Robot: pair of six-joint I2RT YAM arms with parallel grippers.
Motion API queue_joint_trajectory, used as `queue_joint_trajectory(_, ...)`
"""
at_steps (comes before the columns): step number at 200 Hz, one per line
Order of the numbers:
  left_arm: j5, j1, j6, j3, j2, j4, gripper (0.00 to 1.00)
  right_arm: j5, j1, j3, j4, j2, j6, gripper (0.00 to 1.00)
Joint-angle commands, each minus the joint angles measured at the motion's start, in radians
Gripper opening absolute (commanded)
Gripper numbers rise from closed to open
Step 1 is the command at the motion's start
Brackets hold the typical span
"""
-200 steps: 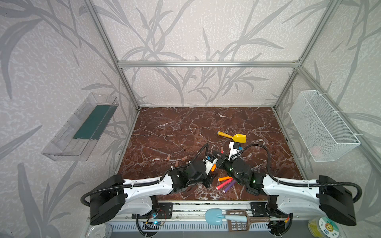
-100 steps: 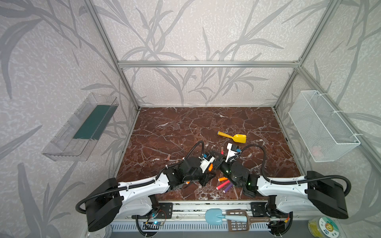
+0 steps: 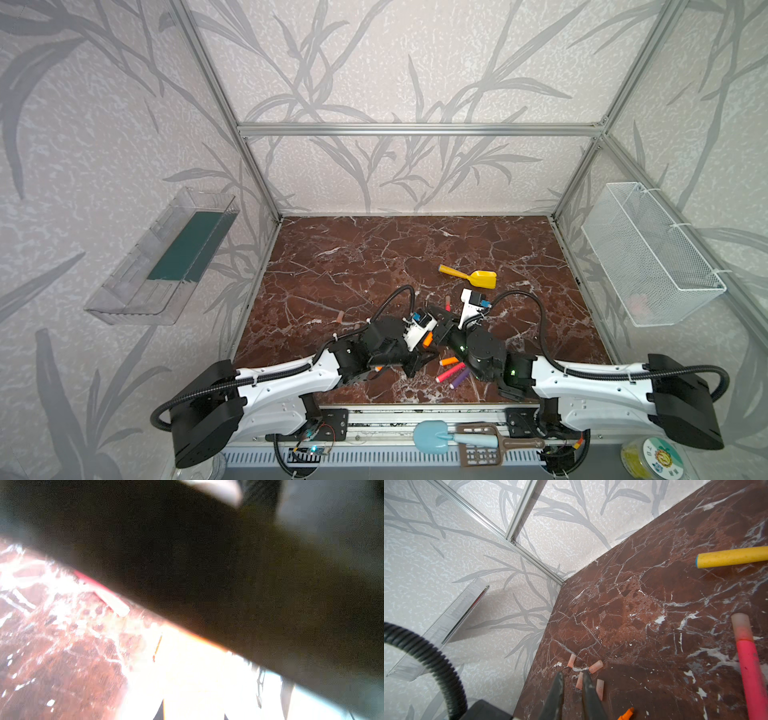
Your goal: Insert the pens into the pen caps
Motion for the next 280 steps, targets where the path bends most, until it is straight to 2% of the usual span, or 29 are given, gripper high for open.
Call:
queue_joint_trajectory(1, -0.289, 0.041, -0.053, 0.061, -0.017, 0.205, 0.0, -0.182, 0.091, -0.011, -0.214, -0.024, -0.042, 0.19)
queue_joint_trajectory(38, -0.345, -0.021, -0.019, 0.068, -0.002, 0.188, 0.0, -0.198, 0.09, -0.001, -0.233, -0.045, -0.056, 0.32)
queue_joint_trajectory(111, -0.248, -0.066, -0.009, 0.049, 0.002, 0.253, 0.0, -0.147, 0.068, 0.025, -0.244, -0.036, -0.103, 0.36)
queue_joint_trajectory(151, -0.172, -0.073, -0.013, 0.026, 0.004, 0.307, 0.0, -0.209, 0.019, 0.031, -0.213, 0.003, -0.094, 0.37)
queue_joint_trajectory(163, -0.172, -0.073, -0.015, 0.023, 0.003, 0.315, 0.0, -0.231, 0.011, 0.03, -0.197, 0.02, -0.085, 0.35)
queue_joint_trajectory(184, -0.212, -0.073, -0.015, 0.025, 0.007, 0.302, 0.0, -0.247, 0.01, 0.03, -0.175, 0.038, -0.077, 0.16)
queue_joint_trajectory(202, -0.273, -0.072, -0.028, 0.038, 0.013, 0.253, 0.0, -0.235, 0.009, 0.028, -0.177, 0.044, -0.081, 0.1)
queue_joint_trajectory(216, -0.346, -0.072, -0.046, 0.044, 0.007, 0.197, 0.1, -0.239, -0.014, 0.027, -0.192, 0.045, -0.082, 0.07)
queue_joint_trajectory(238, -0.462, -0.07, -0.09, 0.028, -0.029, 0.096, 0.35, -0.244, -0.087, 0.012, -0.218, 0.048, -0.086, 0.03)
queue_joint_trajectory(247, -0.508, -0.068, -0.11, 0.019, -0.049, 0.046, 0.42, -0.241, -0.124, 0.014, -0.244, 0.055, -0.093, 0.02)
queue_joint_trajectory(262, -0.587, -0.06, -0.153, 0.005, -0.091, -0.063, 0.48, -0.253, -0.184, 0.023, -0.273, 0.079, -0.109, 0.02)
queue_joint_trajectory(280, -0.676, -0.045, -0.213, -0.017, -0.156, -0.199, 0.5, -0.292, -0.273, 0.05, -0.306, 0.129, -0.128, 0.02)
